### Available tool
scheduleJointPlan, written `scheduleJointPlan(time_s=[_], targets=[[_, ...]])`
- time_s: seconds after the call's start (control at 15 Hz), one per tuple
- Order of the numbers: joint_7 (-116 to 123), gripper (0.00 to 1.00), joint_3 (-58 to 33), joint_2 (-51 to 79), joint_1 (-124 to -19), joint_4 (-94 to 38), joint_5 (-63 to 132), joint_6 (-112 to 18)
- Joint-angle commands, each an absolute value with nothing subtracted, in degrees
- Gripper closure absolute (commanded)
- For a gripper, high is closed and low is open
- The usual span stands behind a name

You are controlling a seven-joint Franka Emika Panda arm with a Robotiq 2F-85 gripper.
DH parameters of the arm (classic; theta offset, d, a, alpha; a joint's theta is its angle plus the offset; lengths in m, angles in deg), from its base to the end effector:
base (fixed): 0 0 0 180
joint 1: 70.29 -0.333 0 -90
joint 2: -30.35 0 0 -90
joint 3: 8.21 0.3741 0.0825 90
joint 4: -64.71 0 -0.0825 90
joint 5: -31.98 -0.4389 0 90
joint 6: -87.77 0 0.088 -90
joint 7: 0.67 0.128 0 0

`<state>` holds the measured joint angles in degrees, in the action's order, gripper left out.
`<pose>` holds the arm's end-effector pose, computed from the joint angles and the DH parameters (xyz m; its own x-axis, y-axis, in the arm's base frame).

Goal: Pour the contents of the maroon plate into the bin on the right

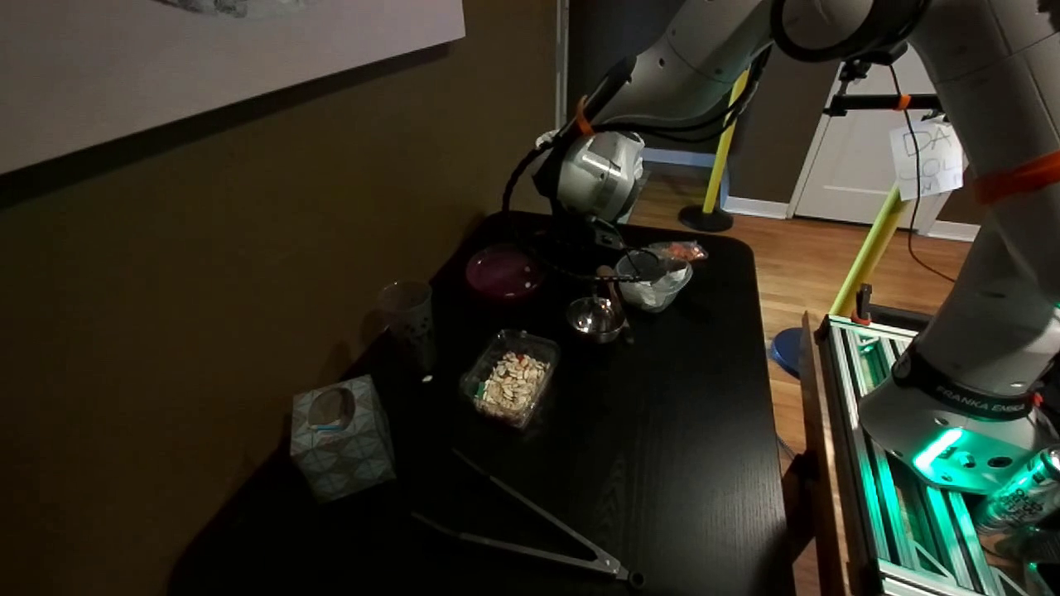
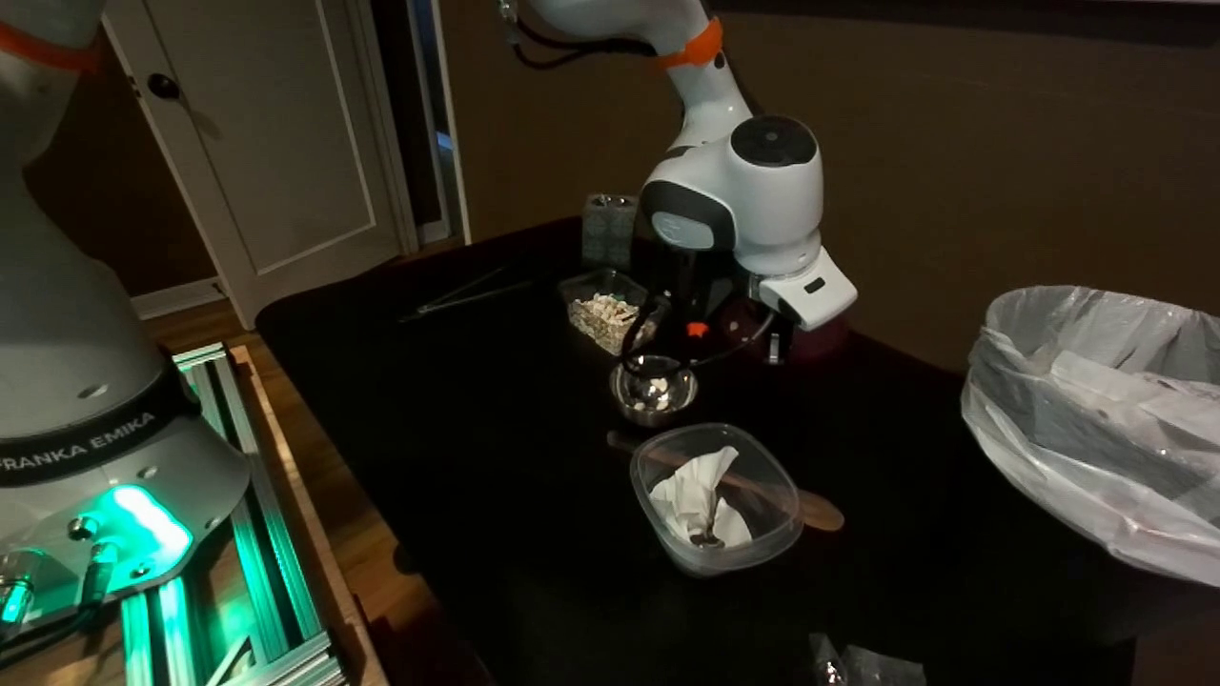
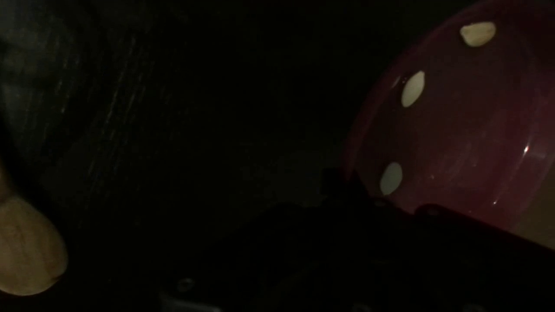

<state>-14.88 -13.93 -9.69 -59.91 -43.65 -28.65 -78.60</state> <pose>0.6649 -0.2386 0.1316 0.4965 -0.8432 0.2059 -0.7499 -0.5362 -0.3874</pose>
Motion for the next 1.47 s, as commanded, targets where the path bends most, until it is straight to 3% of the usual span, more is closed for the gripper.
scheduleJointPlan(time_s=[0.0, 0.73, 0.8, 0.93, 1.4], targets=[[-10.1, 0.99, -16.1, -13.9, -60.3, -40.0, -25.8, -73.8], [1.8, 0.99, -13.6, -23.7, -54.9, -26.5, -16.6, -63.3], [2.6, 0.76, -13.6, -24.0, -54.8, -25.8, -16.1, -62.9], [4.0, 0.65, -13.8, -24.4, -54.9, -25.2, -14.7, -61.9], [0.1, 0.10, -12.3, -16.4, -54.7, -34.5, -11.5, -65.8]])
